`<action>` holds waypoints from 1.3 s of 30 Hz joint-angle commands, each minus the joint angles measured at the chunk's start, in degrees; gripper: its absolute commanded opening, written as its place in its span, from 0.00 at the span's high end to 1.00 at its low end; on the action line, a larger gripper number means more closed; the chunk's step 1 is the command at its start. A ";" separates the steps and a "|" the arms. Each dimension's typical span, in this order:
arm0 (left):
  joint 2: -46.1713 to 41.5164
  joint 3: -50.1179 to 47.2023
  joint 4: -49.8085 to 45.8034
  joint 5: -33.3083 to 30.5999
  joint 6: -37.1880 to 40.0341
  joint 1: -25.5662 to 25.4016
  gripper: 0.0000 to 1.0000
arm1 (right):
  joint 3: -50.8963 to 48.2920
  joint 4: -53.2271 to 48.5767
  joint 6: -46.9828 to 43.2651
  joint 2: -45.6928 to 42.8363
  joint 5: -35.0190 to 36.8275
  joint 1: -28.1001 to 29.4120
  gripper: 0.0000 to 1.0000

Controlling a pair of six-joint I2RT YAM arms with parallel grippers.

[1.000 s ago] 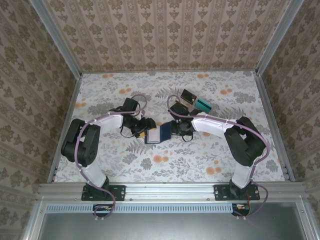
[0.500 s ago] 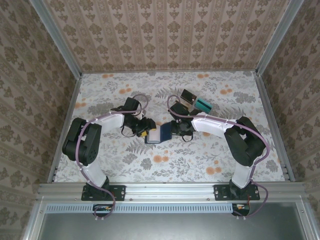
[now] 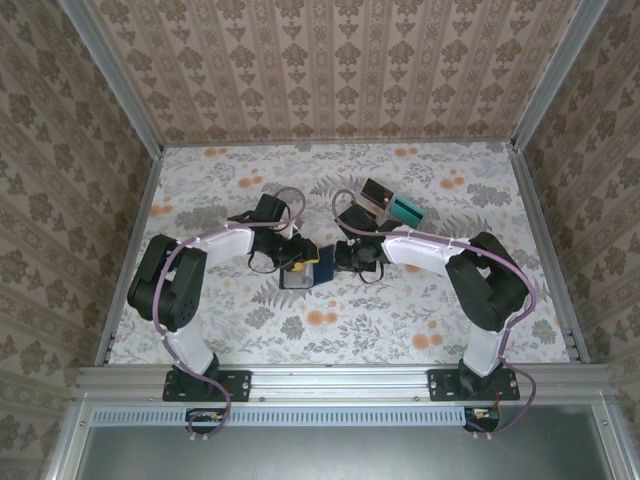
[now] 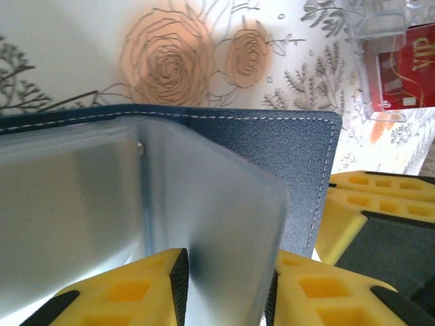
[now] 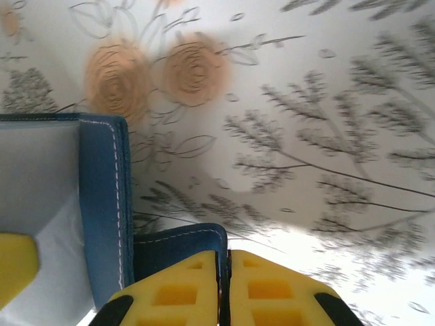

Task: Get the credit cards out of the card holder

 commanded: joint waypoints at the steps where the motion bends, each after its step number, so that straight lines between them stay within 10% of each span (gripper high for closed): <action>1: -3.07 0.22 -2.43 -1.68 1.44 0.64 0.65 | -0.05 4.41 -0.26 2.00 -6.10 0.78 0.89; 24: 3.45 1.59 -0.57 -5.35 0.52 -2.90 0.56 | -5.93 5.69 0.20 -10.46 2.17 -0.07 0.55; 39: 3.26 1.48 -0.29 -6.66 -0.45 -3.43 0.77 | 0.45 5.14 2.68 -1.74 -3.63 4.34 0.83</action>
